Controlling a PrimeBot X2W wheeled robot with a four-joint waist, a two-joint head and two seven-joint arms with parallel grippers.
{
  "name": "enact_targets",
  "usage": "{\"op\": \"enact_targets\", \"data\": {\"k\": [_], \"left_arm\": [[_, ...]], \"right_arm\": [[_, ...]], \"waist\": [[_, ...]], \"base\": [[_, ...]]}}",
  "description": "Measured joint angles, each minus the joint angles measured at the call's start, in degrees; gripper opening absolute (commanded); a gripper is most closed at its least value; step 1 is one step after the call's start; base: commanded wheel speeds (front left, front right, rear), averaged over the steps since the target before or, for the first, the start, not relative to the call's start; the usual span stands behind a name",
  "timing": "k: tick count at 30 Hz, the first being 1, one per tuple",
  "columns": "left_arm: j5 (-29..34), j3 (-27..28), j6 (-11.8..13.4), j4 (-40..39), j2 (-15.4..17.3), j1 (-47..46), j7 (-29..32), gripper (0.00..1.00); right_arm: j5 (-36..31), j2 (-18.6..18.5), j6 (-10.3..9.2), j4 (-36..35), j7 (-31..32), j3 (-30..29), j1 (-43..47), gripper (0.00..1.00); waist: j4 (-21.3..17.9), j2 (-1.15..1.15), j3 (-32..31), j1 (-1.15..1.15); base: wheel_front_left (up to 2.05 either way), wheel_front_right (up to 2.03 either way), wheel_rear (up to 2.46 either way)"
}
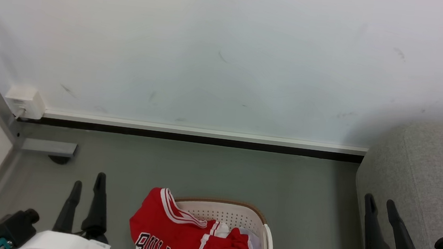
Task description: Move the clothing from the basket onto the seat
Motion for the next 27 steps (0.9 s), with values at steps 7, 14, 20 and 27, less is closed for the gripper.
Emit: {"op": "enact_targets", "data": {"k": [7,14,20,27], "left_arm": [[4.48,-0.05,0.25,-0.33,0.05,0.00,-0.97,1.00],[8.70,-0.37,0.49,-0.75,0.10,0.02,-1.92,1.00],[11.58,-0.52,0.68,-0.71,0.14,0.09,-2.88,1.00],[14.88,-0.66,0.68,-0.76,0.20,0.20,-3.86,1.00]], "right_arm": [[-3.94,-0.05,0.00,0.09,-1.16,0.52,-0.12,1.00],[-7.56,0.08,0.00,0.94,-2.15,0.80,-0.18,1.00],[-10.47,0.10,0.00,1.26,-2.94,1.42,-0.26,1.00],[-13.45,0.14,0.00,1.37,-3.93,2.29,-0.26,1.00]], "waist": [[0.01,0.00,-0.10,0.00],[-0.05,0.00,-0.18,0.00],[-0.07,0.00,-0.27,-0.01],[-0.01,0.00,-0.23,0.00]], "base": [[0.00,0.00,0.00],[0.00,0.00,0.00],[0.00,0.00,0.00],[0.00,0.00,0.00]]}}
